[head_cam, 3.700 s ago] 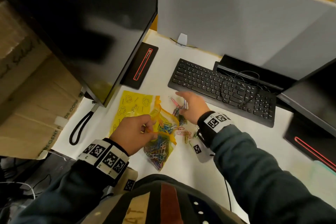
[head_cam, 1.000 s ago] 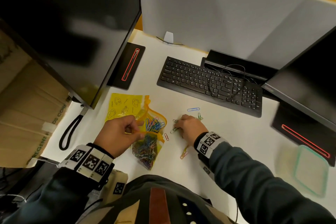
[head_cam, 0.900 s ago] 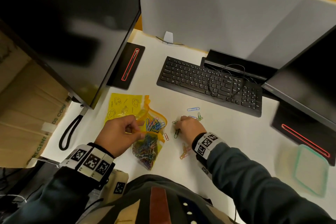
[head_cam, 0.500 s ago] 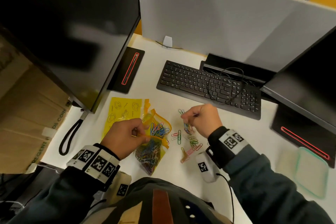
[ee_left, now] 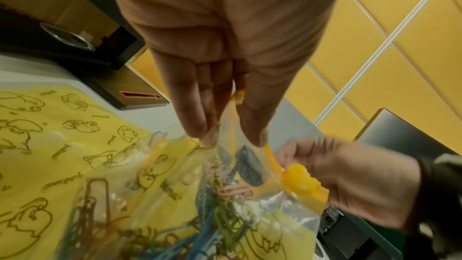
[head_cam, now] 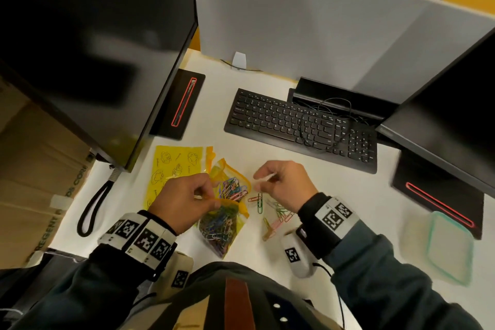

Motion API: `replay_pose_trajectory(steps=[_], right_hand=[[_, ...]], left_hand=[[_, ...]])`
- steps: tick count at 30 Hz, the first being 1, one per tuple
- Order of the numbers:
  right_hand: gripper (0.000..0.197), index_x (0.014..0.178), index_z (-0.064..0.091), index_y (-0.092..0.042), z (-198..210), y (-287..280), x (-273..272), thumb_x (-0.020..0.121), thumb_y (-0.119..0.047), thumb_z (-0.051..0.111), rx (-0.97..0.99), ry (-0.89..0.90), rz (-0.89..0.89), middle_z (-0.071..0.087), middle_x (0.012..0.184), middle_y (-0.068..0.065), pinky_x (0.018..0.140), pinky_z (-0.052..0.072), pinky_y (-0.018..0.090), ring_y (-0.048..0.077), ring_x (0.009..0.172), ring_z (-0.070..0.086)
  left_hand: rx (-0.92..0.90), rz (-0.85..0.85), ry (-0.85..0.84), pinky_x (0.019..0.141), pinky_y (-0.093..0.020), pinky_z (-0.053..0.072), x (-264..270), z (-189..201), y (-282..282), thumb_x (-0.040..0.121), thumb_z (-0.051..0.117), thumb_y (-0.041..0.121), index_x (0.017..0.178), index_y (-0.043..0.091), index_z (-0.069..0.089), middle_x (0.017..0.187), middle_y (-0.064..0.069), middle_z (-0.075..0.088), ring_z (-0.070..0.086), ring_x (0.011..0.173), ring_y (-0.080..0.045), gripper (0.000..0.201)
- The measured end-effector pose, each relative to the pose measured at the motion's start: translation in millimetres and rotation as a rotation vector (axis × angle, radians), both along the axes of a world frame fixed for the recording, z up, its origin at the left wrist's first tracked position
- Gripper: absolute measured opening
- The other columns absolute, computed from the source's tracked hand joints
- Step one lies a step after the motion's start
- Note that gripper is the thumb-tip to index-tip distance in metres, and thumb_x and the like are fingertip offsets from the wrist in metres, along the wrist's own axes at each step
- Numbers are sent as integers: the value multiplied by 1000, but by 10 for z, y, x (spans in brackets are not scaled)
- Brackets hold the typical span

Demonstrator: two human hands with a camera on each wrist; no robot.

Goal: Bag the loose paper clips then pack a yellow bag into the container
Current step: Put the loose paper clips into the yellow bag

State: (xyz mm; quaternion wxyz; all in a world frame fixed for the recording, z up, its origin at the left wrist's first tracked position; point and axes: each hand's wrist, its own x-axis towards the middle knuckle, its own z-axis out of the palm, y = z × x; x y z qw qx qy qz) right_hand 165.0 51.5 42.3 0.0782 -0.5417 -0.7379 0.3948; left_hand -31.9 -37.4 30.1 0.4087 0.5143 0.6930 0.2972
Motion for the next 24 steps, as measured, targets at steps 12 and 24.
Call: replay_pose_trajectory(steps=[12, 24], right_hand=[[40, 125, 43, -19, -529, -509, 261, 86, -19, 53, 65, -505, 390, 45, 127, 9, 84, 47, 37, 29, 115, 46], [41, 125, 50, -17, -695, -461, 353, 84, -15, 54, 52, -357, 41, 49, 122, 7, 88, 48, 31, 26, 111, 51]], left_hand=[[337, -273, 283, 61, -22, 43, -58, 301, 187, 74, 56, 37, 75, 29, 49, 84, 10, 57, 50, 63, -9, 11], [193, -213, 256, 64, -5, 31, -137, -20, 217, 79, 63, 12, 83, 25, 66, 77, 21, 47, 49, 71, 6, 13]])
